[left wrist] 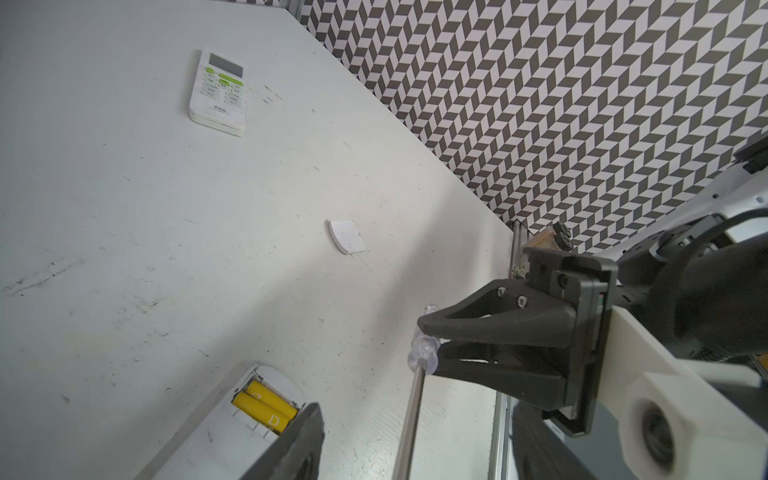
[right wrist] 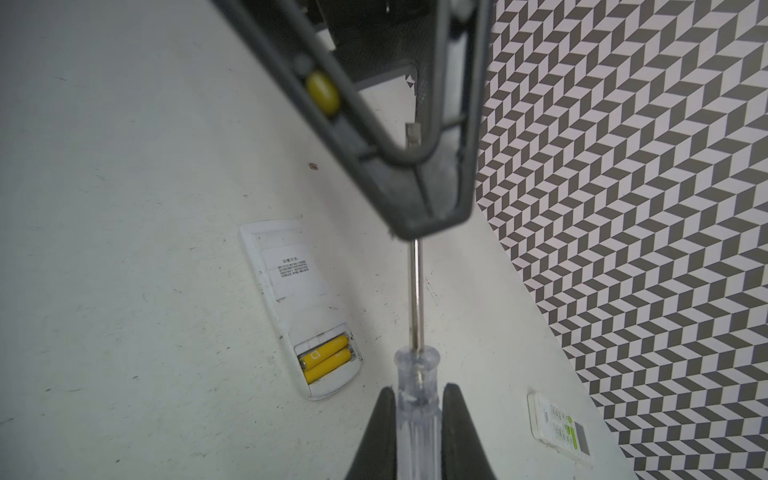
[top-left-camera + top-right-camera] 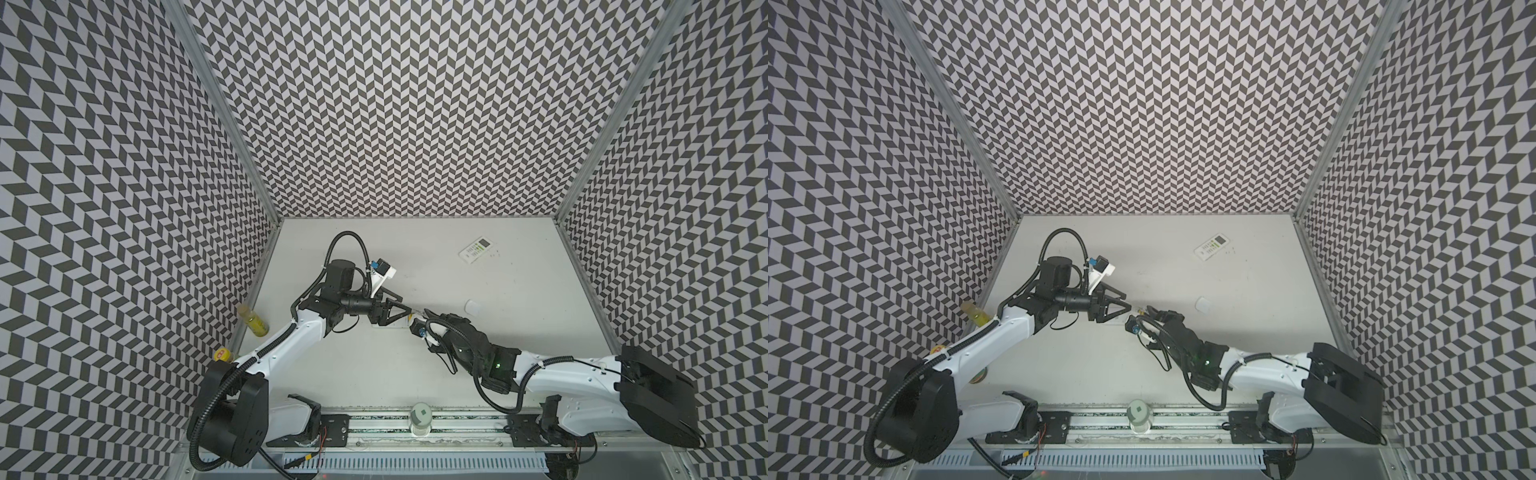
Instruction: Unload the batteries from the remote control
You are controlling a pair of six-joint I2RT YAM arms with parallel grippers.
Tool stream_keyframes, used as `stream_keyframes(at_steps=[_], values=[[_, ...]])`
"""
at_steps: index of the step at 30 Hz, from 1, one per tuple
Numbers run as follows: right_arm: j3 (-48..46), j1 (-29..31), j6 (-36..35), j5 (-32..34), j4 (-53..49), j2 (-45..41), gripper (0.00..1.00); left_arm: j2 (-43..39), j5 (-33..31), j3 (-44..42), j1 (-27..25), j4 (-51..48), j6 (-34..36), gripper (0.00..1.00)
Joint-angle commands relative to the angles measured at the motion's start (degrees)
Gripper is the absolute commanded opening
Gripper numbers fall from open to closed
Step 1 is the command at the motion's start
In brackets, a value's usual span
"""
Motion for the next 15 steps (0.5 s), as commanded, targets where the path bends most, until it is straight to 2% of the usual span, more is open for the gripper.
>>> stream_keyframes(at_steps=[1, 5, 15], values=[[1.51, 1.09, -1.65, 3.20, 4.58, 0.99, 0.00, 0.53, -0.53, -0.84, -1.07, 3.33, -0.37, 0.68], [1.80, 1.85, -1.98, 4.58, 5.06, 1.29, 0.00, 1.05, -0.71, -1.08, -2.10, 4.08, -0.88, 0.59], [1.99, 2.28, -2.12, 5.12, 5.43, 1.64, 0.00, 1.32, -1.35, -1.59, -2.86, 4.76, -0.64, 0.23]])
